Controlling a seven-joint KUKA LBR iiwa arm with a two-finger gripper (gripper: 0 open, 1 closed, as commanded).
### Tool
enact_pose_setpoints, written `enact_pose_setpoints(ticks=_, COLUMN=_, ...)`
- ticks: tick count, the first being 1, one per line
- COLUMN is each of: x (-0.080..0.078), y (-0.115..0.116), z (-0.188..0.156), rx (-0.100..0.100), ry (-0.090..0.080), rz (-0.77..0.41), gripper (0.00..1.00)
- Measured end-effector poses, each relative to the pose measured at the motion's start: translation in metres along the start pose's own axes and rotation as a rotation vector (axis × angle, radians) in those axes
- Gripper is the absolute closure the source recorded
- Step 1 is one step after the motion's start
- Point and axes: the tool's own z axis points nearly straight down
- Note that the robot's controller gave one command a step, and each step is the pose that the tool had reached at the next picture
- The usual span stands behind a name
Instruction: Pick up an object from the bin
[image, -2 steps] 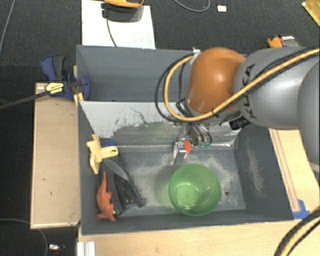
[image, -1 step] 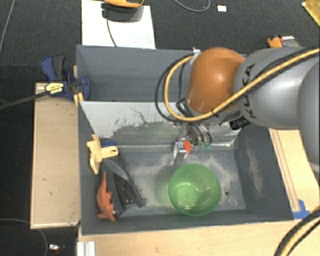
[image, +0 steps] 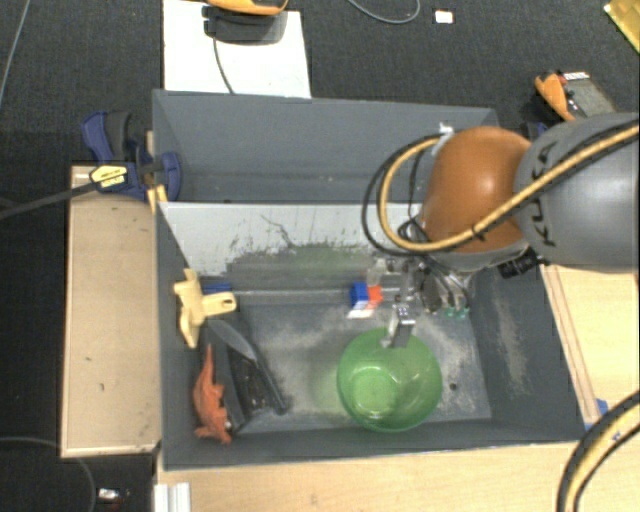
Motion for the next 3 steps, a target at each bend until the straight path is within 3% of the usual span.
enact_pose_setpoints(ticks=1, x=0.004, y=-0.013, z=0.003, rx=0.006, ry=0.005, rz=0.032, gripper=0.00)
enact_pose_setpoints(ticks=2, x=-0.010, y=-0.015, z=-0.014, rx=0.000, ry=0.000, rz=-0.307, gripper=0.00)
enact_pose_setpoints(ticks=3, x=-0.017, y=-0.070, z=-0.025, rx=0.007, ry=0.001, rz=-0.474, gripper=0.00)
